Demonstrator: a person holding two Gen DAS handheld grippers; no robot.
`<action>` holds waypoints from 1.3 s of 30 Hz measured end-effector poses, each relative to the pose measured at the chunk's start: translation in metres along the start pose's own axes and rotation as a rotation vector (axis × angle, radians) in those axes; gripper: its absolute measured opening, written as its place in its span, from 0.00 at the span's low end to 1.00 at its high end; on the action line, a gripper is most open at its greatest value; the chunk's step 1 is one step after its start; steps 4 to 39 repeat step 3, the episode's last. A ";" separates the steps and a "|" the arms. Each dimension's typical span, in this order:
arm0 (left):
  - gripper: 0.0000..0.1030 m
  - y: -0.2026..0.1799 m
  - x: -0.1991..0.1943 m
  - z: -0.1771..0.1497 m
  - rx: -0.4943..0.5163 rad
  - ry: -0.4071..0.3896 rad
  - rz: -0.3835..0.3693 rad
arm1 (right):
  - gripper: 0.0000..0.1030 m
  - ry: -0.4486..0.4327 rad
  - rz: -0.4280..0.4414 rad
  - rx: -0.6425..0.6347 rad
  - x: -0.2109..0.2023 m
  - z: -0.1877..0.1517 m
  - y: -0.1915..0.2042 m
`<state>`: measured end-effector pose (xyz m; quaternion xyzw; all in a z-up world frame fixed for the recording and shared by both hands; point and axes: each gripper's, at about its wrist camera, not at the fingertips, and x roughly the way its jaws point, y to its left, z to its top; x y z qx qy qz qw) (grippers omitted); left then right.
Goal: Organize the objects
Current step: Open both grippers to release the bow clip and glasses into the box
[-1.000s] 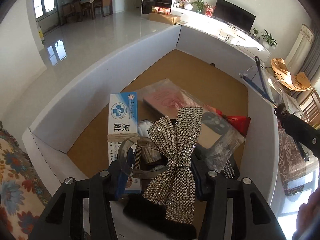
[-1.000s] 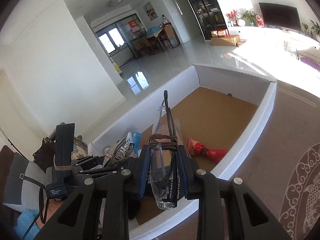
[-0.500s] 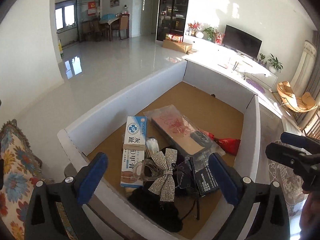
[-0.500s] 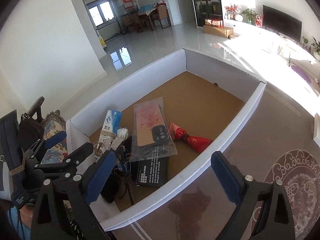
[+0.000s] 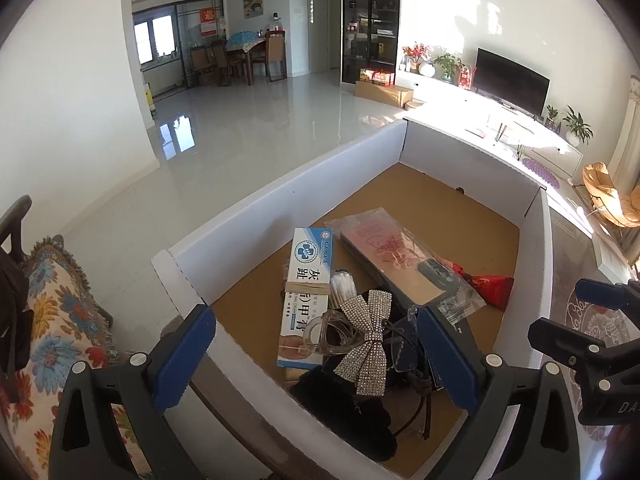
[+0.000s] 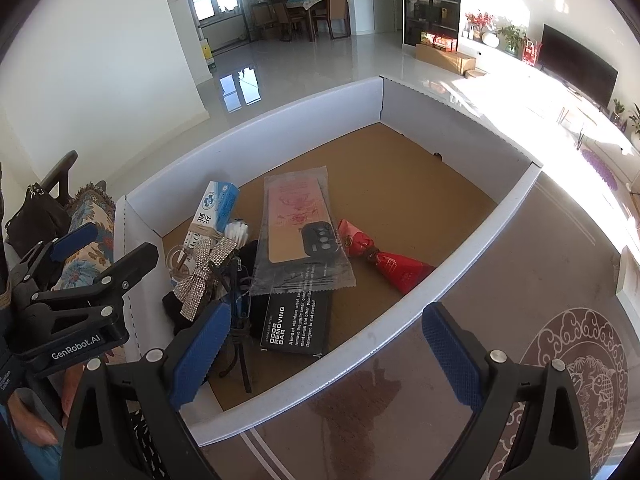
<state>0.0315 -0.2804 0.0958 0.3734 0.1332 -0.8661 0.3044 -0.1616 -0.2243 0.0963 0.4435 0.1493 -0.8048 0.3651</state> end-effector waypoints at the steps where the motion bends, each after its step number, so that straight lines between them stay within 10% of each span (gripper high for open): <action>1: 1.00 0.002 -0.002 -0.001 -0.018 -0.013 0.002 | 0.94 -0.003 -0.001 -0.003 0.001 0.001 0.001; 39: 1.00 0.002 -0.007 -0.002 -0.024 -0.029 0.011 | 0.94 -0.011 0.000 0.000 0.000 0.001 0.001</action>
